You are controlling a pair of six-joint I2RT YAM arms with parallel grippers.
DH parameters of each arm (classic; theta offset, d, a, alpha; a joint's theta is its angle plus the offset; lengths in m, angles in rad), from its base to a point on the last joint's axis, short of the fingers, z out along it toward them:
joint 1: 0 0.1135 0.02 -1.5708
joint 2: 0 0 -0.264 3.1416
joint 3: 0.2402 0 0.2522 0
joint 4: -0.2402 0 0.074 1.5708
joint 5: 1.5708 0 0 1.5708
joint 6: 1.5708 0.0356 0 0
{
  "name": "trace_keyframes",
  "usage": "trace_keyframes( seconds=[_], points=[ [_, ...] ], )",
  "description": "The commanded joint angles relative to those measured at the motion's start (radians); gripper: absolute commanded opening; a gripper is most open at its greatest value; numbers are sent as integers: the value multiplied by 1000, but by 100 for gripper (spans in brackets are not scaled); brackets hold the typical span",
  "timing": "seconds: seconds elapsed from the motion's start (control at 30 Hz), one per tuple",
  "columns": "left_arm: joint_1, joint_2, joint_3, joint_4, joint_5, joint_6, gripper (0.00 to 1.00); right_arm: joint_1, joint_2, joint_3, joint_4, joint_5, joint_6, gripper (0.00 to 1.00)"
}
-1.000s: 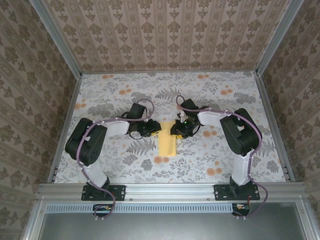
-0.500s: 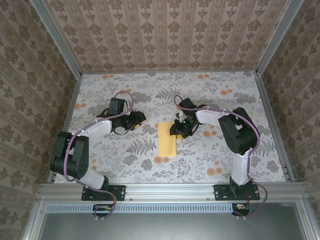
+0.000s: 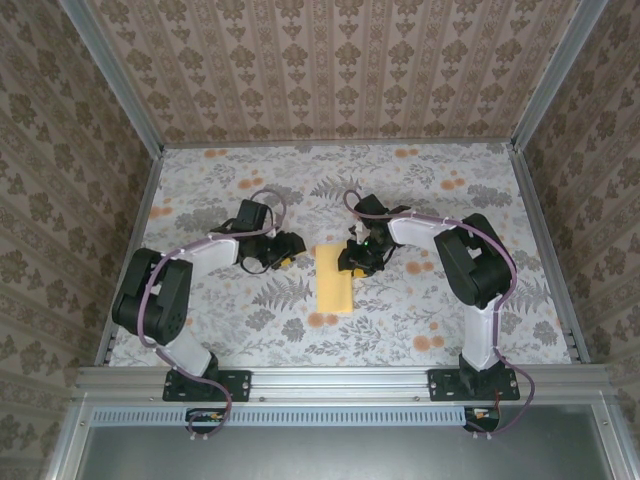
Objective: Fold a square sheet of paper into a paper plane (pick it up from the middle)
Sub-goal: Hold the square sheet of paper at the center of the table.
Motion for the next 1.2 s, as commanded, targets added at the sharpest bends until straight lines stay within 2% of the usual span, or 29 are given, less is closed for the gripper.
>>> trace_keyframes(
  seconds=[0.0,0.2,0.33,0.67,0.97,1.17],
  points=[
    [-23,25,37,-2,22,15,47,40,139,-49,-2,155,-43,37],
    [-36,52,49,19,27,-1,45,45,152,-37,-11,171,-46,38],
    [-77,68,59,24,36,-3,44,46,160,-33,-11,183,-46,38],
    [-130,138,93,40,61,-4,37,49,172,-26,-42,197,-40,39],
    [-165,209,108,40,57,-14,21,51,179,-26,-42,197,-30,38],
    [-166,214,102,-7,13,0,11,52,180,-30,-42,198,-27,38]
  ],
)
